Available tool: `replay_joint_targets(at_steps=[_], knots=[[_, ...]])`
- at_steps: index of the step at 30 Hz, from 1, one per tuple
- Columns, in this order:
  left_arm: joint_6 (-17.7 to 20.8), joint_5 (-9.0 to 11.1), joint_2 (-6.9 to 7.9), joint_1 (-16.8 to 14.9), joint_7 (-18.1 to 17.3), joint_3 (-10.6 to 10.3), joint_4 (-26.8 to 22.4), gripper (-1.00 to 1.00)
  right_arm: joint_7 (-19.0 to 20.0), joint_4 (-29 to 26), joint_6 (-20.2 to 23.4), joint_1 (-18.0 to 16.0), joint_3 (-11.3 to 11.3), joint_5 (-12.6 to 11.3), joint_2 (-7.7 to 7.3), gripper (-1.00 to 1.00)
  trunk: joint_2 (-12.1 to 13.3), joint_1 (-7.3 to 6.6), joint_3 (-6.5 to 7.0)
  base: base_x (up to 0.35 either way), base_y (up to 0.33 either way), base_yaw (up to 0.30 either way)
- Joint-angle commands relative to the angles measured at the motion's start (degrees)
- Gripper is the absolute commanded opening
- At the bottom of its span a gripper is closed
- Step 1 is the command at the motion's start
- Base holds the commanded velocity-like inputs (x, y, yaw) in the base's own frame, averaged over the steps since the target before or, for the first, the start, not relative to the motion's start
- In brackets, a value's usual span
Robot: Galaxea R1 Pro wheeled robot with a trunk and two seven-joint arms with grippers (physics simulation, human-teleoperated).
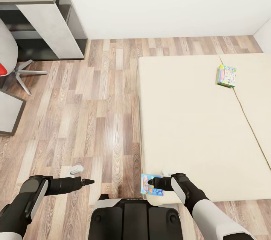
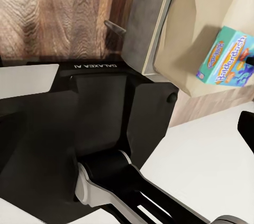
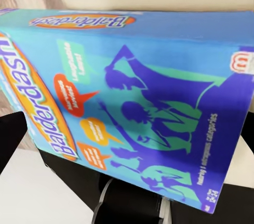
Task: Put all the toys in the child's room - the three board games (two on the bed and one on the table), the two jigsaw puzzles on the table, and the tennis ball on the table - inside the toy box on the table in the child's room.
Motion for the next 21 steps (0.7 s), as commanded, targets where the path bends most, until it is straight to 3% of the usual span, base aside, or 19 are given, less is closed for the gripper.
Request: replay_joint_targets(at_steps=[1, 21], knots=[[0.44, 0.04, -0.01, -0.02, -0.16, 0.07, -0.02, 1.00, -0.03, -0.03, 0.25, -0.01, 0.18, -0.19, -0.02, 1.00, -0.09, 0.03, -0.06, 0.000, 0.000, 0.000], [0.44, 0.04, -0.02, -0.02, -0.15, 0.07, -0.02, 1.00, -0.03, 0.06, 0.25, 0.02, 0.18, -0.19, -0.08, 1.00, -0.09, 0.03, -0.06, 0.000, 0.016, 0.000]])
